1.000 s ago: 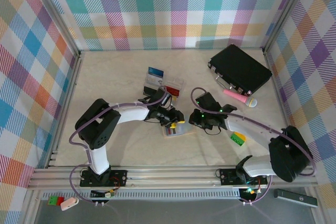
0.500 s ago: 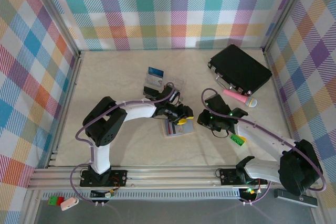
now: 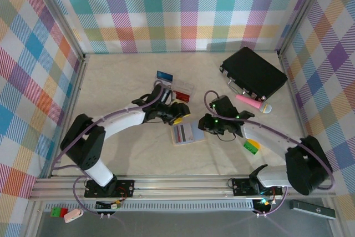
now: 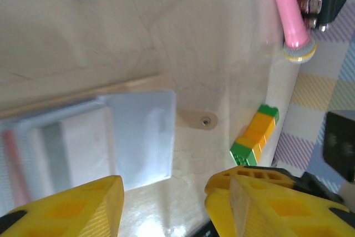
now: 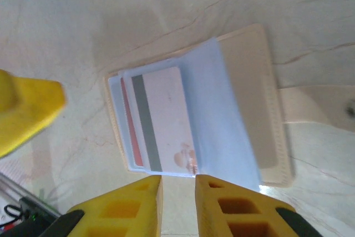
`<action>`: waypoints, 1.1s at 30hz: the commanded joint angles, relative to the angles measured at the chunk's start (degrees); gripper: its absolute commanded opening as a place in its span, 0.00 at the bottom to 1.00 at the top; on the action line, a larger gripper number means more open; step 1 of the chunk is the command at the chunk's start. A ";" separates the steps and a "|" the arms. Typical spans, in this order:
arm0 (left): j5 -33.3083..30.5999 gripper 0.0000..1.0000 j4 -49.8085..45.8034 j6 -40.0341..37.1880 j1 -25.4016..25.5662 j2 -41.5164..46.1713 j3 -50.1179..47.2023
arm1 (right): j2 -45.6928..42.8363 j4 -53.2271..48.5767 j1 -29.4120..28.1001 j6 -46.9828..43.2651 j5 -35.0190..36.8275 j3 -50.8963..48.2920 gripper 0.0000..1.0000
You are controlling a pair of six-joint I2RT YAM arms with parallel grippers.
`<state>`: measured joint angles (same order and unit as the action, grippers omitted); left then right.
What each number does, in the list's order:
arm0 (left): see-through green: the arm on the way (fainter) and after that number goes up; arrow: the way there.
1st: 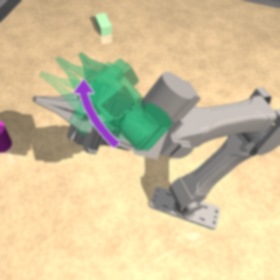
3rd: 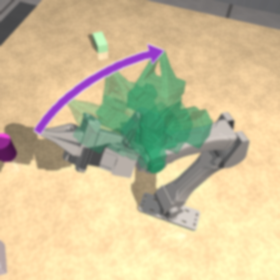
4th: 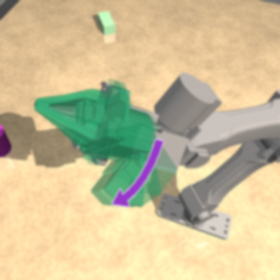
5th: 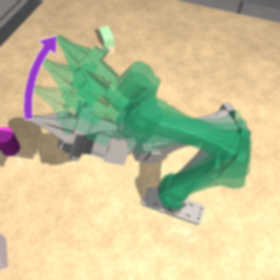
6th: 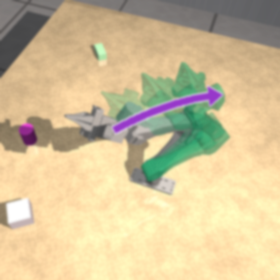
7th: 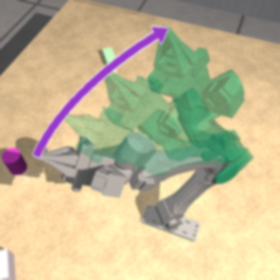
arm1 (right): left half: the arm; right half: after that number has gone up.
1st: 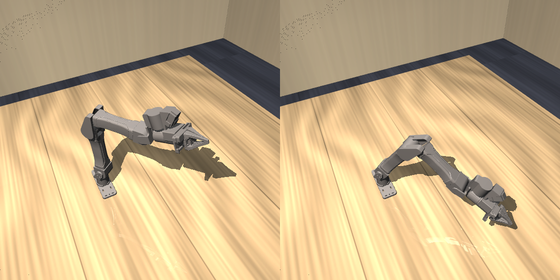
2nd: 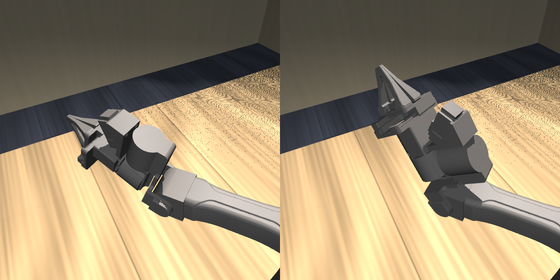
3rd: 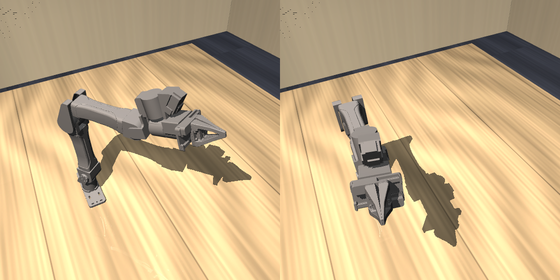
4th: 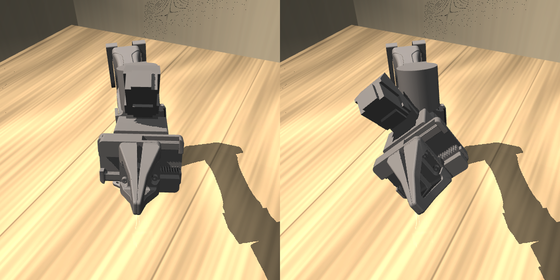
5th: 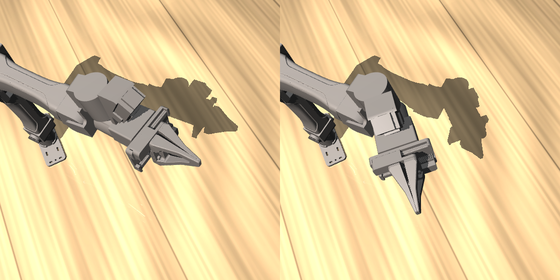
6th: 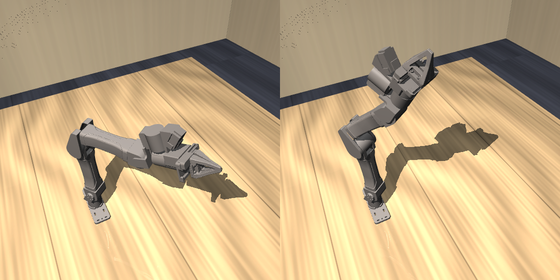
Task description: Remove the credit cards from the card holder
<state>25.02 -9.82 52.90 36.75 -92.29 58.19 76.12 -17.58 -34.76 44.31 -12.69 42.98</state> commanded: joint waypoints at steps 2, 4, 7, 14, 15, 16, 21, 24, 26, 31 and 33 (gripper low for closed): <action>-3.82 0.53 -4.82 -1.07 -1.16 2.20 -4.15 | 6.01 4.70 0.31 -1.98 -6.72 3.55 0.21; -3.17 0.51 -4.19 -0.88 -0.99 1.74 -4.76 | 8.98 5.60 0.31 -2.04 -7.12 4.31 0.20; -2.78 0.45 -4.06 -0.78 -0.25 0.31 -4.49 | 13.27 6.70 0.31 -2.39 -8.47 5.50 0.17; -2.15 0.32 -4.24 -1.41 1.81 -4.60 -2.01 | 17.13 8.62 1.25 -3.29 -7.68 5.45 0.16; -2.14 0.30 -4.24 -1.40 1.92 -5.04 -1.89 | 17.58 8.73 1.49 -3.45 -7.71 5.29 0.16; -2.17 0.29 -4.24 -1.45 2.01 -5.50 -1.78 | 17.92 8.86 1.67 -3.59 -7.87 5.06 0.16; -1.99 0.20 -4.15 -1.58 2.01 -7.36 -1.65 | 19.14 11.40 2.84 -4.22 -9.88 3.22 0.16; -2.20 0.17 -4.56 -1.51 2.01 -8.14 -1.86 | 19.87 12.65 3.27 -4.97 -11.81 2.83 0.16; -2.89 0.14 -5.60 -1.62 2.01 -8.63 -1.85 | 20.36 13.41 3.43 -5.39 -12.79 2.86 0.16; -4.14 0.11 -8.91 -2.39 2.01 -9.57 -1.92 | 21.52 13.65 3.74 -5.98 -13.61 3.18 0.16; -4.14 0.11 -8.99 -2.48 2.01 -10.05 -2.12 | 21.86 13.88 3.82 -6.02 -13.77 3.20 0.16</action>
<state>22.17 -14.98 51.33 38.28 -100.66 55.57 96.92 -5.08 -31.40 39.70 -24.58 46.59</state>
